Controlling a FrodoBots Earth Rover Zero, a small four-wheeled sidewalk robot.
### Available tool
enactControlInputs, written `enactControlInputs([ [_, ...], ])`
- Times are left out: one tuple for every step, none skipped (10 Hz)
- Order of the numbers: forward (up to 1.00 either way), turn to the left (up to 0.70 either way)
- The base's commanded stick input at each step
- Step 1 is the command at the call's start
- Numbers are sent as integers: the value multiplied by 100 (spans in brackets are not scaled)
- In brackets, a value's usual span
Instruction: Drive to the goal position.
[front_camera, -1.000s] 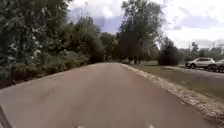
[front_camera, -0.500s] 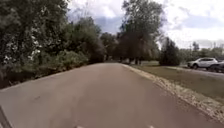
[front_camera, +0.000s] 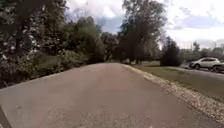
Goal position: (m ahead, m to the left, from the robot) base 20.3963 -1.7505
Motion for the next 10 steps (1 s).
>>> enactControlInputs([
  [70,-27],
  [70,-14],
  [70,0],
  [70,0],
  [70,0],
  [70,0],
  [70,0],
  [70,0],
  [70,0],
  [70,0],
])
